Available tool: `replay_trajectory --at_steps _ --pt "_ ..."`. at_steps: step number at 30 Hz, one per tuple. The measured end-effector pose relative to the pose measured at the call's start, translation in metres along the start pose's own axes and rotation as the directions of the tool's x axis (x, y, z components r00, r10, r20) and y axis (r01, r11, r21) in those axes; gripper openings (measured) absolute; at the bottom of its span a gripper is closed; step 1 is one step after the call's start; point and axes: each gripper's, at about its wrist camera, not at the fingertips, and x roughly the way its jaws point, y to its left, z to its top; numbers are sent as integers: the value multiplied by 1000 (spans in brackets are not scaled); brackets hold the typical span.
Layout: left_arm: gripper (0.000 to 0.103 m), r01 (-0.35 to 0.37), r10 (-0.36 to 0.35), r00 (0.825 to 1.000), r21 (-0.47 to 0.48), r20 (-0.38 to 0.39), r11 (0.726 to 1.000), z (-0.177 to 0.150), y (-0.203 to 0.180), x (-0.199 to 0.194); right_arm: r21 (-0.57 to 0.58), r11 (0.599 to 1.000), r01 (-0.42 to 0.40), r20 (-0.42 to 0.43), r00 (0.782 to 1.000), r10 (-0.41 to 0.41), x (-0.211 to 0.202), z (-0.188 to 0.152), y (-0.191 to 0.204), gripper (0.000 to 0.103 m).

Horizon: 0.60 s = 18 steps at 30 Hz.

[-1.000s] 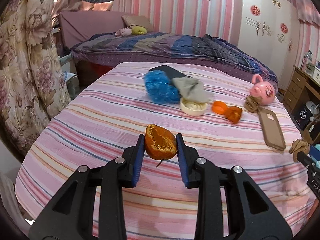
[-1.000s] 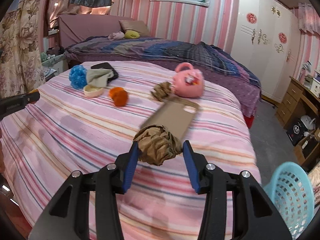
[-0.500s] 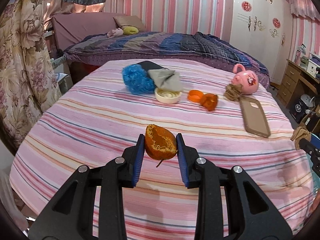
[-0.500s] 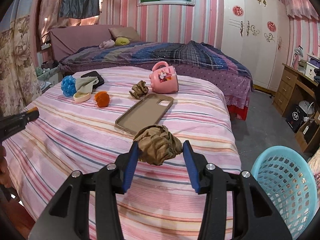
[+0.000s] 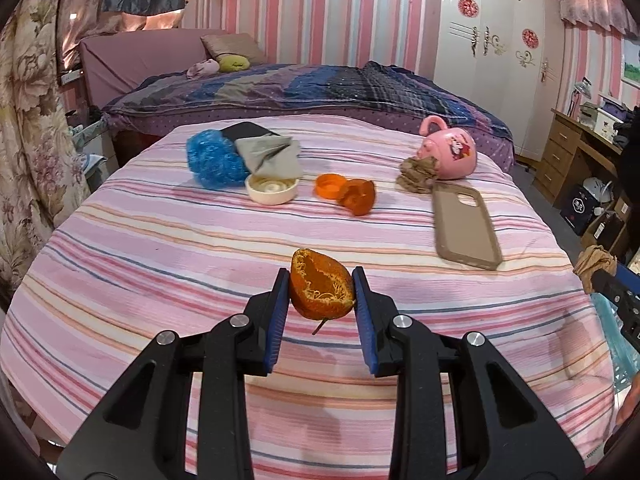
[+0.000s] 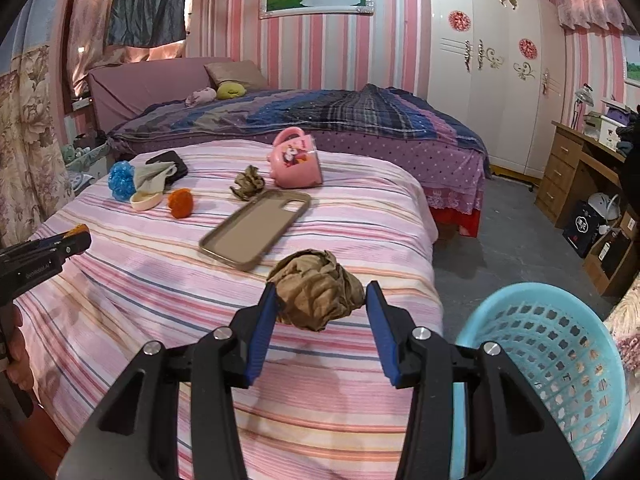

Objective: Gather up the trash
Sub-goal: 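Carry both items over the blue basket and open the left tool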

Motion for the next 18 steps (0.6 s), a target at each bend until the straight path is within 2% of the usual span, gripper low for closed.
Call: replay_trajectory --at_steps 12,18 --pt "30 76 -76 997 63 -2 995 -3 -50 2 74 996 52 19 998 -54 -13 -4 -45 45" --pt "30 127 -128 992 123 5 984 -3 -86 -5 96 988 122 39 991 -126 -28 -7 -77 45"
